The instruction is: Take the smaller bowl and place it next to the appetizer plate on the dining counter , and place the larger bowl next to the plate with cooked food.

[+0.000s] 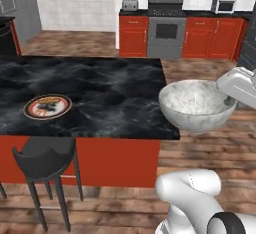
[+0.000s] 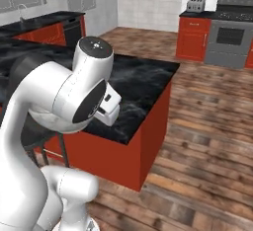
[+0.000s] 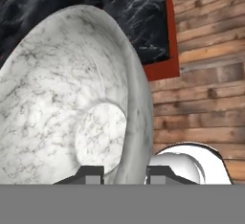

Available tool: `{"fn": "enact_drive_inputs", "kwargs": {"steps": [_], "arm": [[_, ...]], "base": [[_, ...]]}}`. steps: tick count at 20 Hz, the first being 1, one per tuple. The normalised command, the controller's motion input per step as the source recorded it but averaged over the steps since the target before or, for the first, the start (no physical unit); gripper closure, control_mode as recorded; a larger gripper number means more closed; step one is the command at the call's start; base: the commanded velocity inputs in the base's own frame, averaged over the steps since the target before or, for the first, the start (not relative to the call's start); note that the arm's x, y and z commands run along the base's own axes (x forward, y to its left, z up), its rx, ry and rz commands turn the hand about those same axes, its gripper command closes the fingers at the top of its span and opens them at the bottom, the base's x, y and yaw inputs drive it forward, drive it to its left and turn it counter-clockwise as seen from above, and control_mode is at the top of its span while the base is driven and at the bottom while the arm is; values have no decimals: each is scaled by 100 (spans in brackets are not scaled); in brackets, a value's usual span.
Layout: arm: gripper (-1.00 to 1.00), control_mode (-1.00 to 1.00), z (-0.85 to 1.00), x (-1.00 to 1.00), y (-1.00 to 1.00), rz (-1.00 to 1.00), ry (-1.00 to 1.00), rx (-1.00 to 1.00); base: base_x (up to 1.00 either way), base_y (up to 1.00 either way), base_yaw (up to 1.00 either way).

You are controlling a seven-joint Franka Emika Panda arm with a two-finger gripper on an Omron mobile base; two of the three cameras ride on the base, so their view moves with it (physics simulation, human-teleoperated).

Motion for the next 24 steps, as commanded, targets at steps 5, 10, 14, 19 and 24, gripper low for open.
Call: {"fn": "enact_drive_inputs", "kwargs": {"steps": [5,10,14,19,24], "arm": [[100,100,0,0,0,0,0,0],[100,100,0,0,0,0,0,0],[100,100,0,0,0,0,0,0],[100,100,0,0,0,0,0,0],[100,100,0,0,0,0,0,0]], "base": [[32,100,-23],[38,95,-30],[57,38,-14],[73,38,-4],[56,66,-2]]}}
